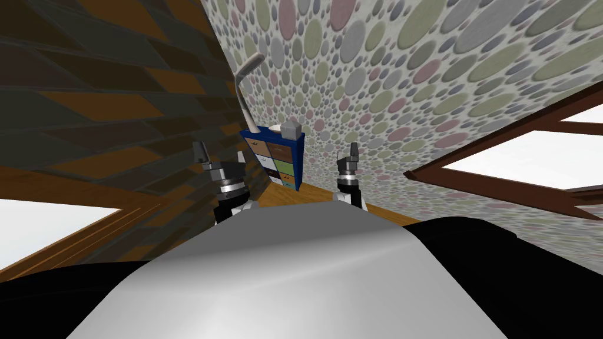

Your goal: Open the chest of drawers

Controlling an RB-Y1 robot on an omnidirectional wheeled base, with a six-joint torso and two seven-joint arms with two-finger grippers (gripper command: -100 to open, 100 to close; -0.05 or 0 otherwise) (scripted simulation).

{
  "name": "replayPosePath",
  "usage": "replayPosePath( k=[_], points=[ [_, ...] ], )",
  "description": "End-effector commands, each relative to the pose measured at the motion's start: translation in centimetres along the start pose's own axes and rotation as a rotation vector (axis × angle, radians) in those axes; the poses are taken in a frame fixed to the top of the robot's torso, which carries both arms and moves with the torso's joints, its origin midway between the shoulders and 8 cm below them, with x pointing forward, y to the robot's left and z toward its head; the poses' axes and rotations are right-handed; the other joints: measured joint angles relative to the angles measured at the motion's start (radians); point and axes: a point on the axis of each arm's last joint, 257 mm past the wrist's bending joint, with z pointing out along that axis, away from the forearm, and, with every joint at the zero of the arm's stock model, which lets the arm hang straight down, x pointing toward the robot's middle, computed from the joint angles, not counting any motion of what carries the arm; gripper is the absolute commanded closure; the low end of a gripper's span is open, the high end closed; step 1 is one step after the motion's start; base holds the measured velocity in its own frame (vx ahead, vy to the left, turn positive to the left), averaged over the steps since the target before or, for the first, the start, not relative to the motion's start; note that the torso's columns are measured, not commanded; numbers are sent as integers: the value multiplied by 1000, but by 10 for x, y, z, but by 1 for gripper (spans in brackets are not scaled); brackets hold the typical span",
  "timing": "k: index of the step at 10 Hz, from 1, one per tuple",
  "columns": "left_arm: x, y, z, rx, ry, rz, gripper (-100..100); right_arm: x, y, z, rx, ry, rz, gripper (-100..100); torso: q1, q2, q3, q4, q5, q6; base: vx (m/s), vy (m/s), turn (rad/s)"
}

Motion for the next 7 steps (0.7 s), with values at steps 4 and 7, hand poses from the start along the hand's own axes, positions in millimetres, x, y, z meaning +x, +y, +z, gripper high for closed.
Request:
replayPosePath(
  k=[4, 7],
  points=[
    [0, 0, 0, 0, 0, 0, 0, 0, 0, 0, 0, 0, 0, 0, 0, 248, -497, 248, 0, 0, 0, 0, 0],
    [0, 0, 0, 0, 0, 0, 0, 0, 0, 0, 0, 0, 0, 0, 0, 470, -939, 470, 0, 0, 0, 0, 0]
  ],
)
